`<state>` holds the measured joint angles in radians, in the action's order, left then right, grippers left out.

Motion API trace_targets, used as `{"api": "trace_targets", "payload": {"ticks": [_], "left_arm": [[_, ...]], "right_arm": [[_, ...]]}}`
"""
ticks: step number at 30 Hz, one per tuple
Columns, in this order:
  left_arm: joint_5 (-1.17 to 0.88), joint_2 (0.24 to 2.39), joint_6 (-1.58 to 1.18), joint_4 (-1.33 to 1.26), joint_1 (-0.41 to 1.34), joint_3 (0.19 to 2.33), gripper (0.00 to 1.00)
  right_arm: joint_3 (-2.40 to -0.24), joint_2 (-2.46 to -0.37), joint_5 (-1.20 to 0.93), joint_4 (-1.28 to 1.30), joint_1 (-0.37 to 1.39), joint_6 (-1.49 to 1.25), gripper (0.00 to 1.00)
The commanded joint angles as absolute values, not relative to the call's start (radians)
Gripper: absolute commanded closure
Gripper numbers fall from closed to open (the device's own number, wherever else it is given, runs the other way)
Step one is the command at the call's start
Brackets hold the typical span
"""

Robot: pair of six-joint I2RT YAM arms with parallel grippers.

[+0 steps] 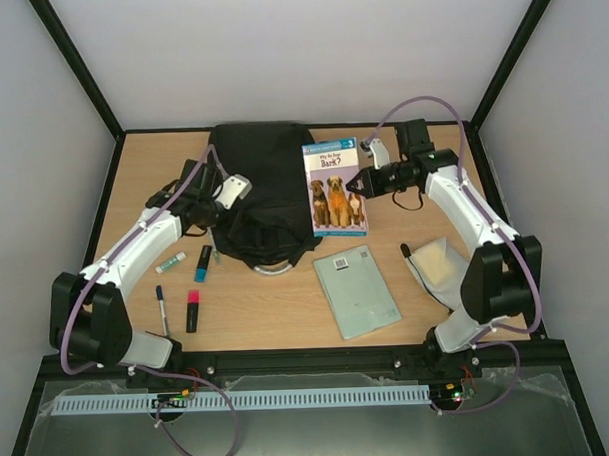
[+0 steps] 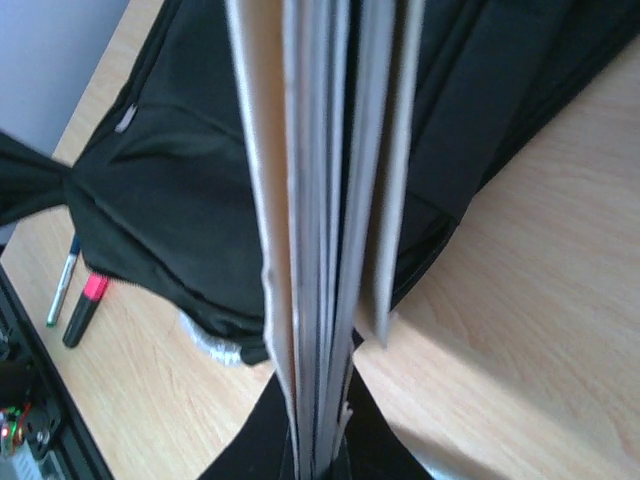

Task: Pack the student bag
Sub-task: Place the book in the student bag.

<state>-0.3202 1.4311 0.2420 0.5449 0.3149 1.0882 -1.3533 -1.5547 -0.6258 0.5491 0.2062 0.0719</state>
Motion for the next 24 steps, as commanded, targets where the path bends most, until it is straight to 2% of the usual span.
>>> {"api": "trace_targets", "payload": {"ticks": [1,6,12,17,24], "left_arm": [[-0.390,1.414,0.079,0.506,0.314,1.087,0.98],[-0.378,1.511,0.063,0.453,0.312,1.197,0.98],[-0.393,1.656,0.117,0.447,0.293,1.384,0.98],[-0.488,1.749,0.169,0.485,0.272,1.513,0.98],[-0.559,1.758,0.200,0.514,0.272,1.590,0.98]], "right_arm": [[-1.478,-1.625,-0.629,0.468,0.208,-0.004,0.99],[-1.492,-1.592,-0.649,0.467,0.208,-0.026,0.99],[-1.315,-1.422,-0.678,0.512,0.208,-0.023,0.99],[-1.178,-1.315,-0.746,0.543,0.206,-0.024,0.99],[-1.033,-1.355,-0.932,0.474,0.208,-0.141,0.99]]}}
